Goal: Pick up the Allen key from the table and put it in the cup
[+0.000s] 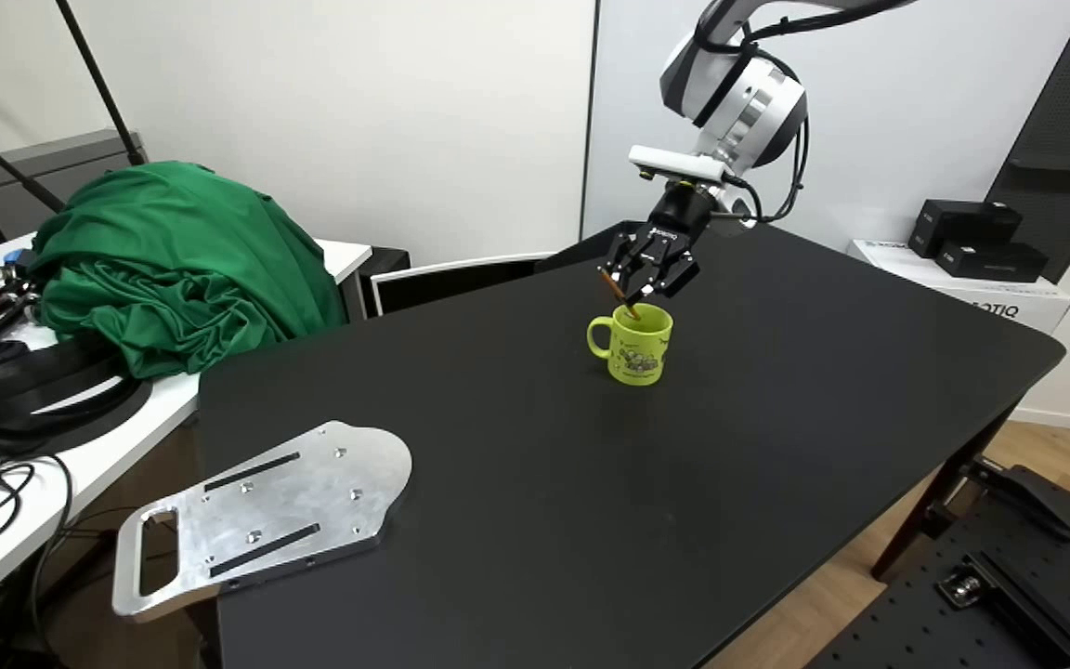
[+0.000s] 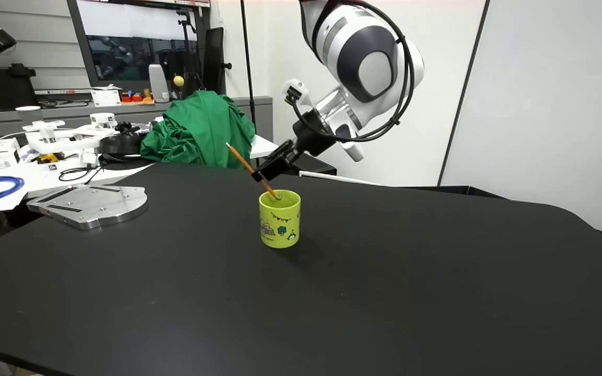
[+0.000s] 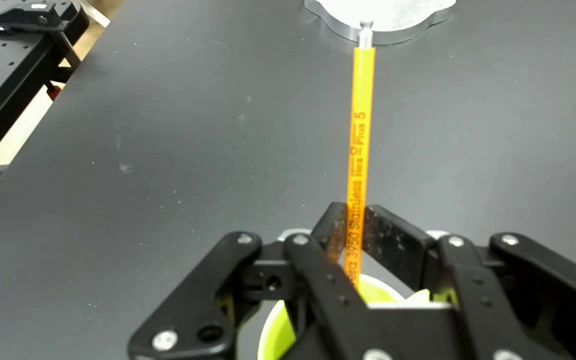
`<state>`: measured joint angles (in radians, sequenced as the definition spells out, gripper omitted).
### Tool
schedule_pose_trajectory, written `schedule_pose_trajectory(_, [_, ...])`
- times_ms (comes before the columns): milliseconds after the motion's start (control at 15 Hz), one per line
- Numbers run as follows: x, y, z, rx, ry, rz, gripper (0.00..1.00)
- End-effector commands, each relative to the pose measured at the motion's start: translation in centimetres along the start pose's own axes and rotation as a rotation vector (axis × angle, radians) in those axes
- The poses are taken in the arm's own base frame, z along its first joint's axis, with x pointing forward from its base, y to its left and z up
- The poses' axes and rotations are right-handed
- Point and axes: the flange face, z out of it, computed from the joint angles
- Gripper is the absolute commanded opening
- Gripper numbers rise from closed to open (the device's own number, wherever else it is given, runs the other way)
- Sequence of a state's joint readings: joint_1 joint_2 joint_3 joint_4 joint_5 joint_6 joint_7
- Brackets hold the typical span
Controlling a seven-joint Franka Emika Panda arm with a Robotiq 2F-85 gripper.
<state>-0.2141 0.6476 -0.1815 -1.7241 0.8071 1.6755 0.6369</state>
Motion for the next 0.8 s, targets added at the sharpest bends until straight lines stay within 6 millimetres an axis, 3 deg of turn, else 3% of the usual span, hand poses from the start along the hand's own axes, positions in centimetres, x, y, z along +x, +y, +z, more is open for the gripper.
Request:
schedule_pose_trajectory(0, [2.0,-0.8,-0.9,0.023,-0.004,0.034,0.05])
schedule_pose_trajectory(133, [2.8,-0.8,-1.1,0.031,-0.003,0.041,0.05])
schedule_pose_trajectory(200, [3.2,-0.8,-1.1,0.03,0.002,0.046,0.43])
schedule_pose_trajectory(333, [3.5,-0.9,-1.2,0.03,0.005,0.049,0.5])
schedule_pose_trajectory(733, [1.4,-1.6,-3.0,0.043,0.022,0.013,0.9])
